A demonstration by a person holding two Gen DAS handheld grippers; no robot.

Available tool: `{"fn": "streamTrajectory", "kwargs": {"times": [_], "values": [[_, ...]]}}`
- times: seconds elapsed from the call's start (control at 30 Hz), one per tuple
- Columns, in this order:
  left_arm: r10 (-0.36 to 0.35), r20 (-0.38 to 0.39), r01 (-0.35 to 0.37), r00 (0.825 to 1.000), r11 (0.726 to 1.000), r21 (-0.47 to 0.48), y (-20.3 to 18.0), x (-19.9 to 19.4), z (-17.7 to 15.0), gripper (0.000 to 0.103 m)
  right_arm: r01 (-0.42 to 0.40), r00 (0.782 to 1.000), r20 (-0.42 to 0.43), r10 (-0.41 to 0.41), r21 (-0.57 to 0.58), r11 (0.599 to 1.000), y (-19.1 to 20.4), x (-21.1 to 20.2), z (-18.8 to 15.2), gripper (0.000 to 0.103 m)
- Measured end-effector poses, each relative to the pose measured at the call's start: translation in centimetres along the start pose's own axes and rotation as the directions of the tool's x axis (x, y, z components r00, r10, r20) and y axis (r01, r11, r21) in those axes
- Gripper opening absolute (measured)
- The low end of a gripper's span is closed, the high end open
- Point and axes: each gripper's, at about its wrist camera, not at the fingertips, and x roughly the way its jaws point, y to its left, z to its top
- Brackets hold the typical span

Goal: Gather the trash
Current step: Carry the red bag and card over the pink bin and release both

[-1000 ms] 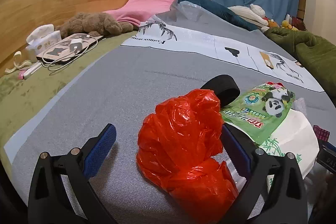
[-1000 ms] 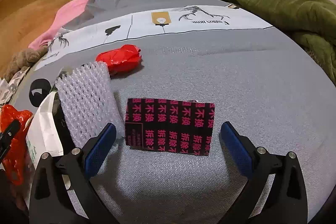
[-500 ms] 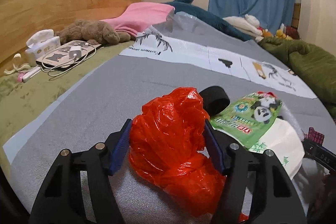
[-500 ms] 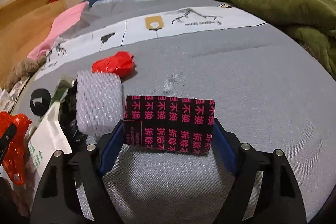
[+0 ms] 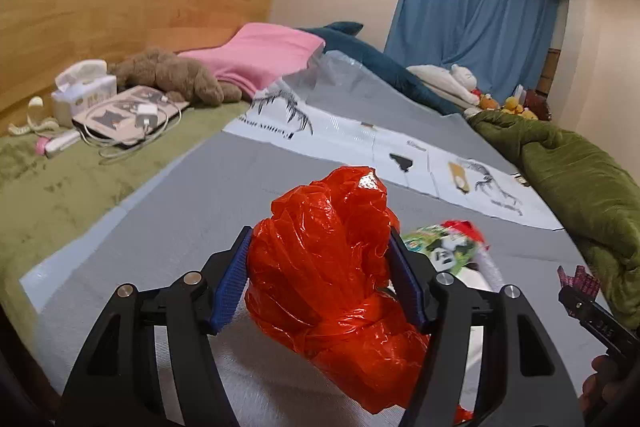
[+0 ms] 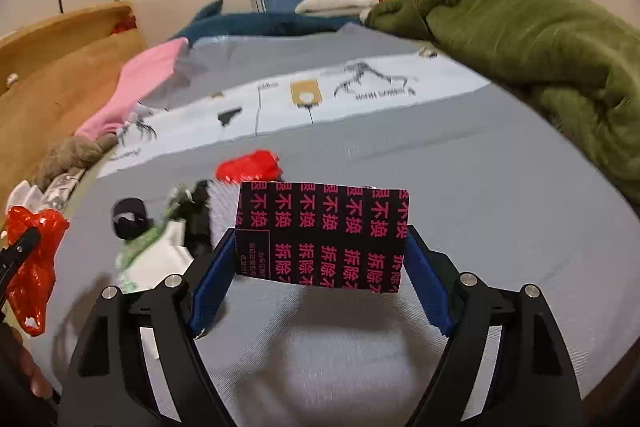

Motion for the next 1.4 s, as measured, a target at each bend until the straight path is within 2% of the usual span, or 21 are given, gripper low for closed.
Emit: {"fn": "streamTrajectory", "kwargs": {"times": [0.2, 0.4, 0.63, 0.8, 0.9, 1.17, 1.4], "values": [[-0.070, 0.022, 0.070, 0.997, 0.997, 0.020, -1.8, -4.3, 1.2, 0.063, -0.016, 0.998, 0.058, 0.016, 0.002, 1.000, -0.3, -6.1, 0.5, 0.079], [-0.199, 0.027, 0.196, 0.980, 0.976, 0.099, -4.7, -9.9, 0.4, 0.063, -0.039, 0.994, 0.102, 0.039, -0.004, 0.999, -1.2, -13.0, -0.5, 0.079], [-0.338, -0.035, 0.338, 0.941, 0.920, 0.198, -8.8, -15.1, -3.0, 0.063, -0.043, 0.990, 0.135, 0.044, -0.016, 0.999, -2.9, -20.3, -3.5, 0.079], [-0.393, -0.078, 0.399, 0.916, 0.878, 0.263, -11.4, -17.6, -5.9, 0.063, -0.020, 0.992, 0.120, 0.023, -0.028, 0.999, -4.4, -24.0, -6.1, 0.079], [-0.426, -0.134, 0.446, 0.895, 0.850, 0.281, -12.7, -18.7, -8.0, 0.063, -0.001, 0.995, 0.102, 0.004, -0.031, 1.000, -5.3, -25.7, -8.0, 0.080], [-0.454, -0.240, 0.513, 0.858, 0.783, 0.352, -15.8, -20.5, -13.0, 0.063, 0.051, 0.997, 0.053, -0.050, -0.009, 0.999, -8.2, -28.3, -12.9, 0.080], [-0.455, -0.304, 0.546, 0.837, 0.730, 0.411, -18.0, -21.4, -16.6, 0.063, 0.104, 0.995, -0.004, -0.104, 0.009, 0.995, -10.7, -28.6, -17.4, 0.080]]}}
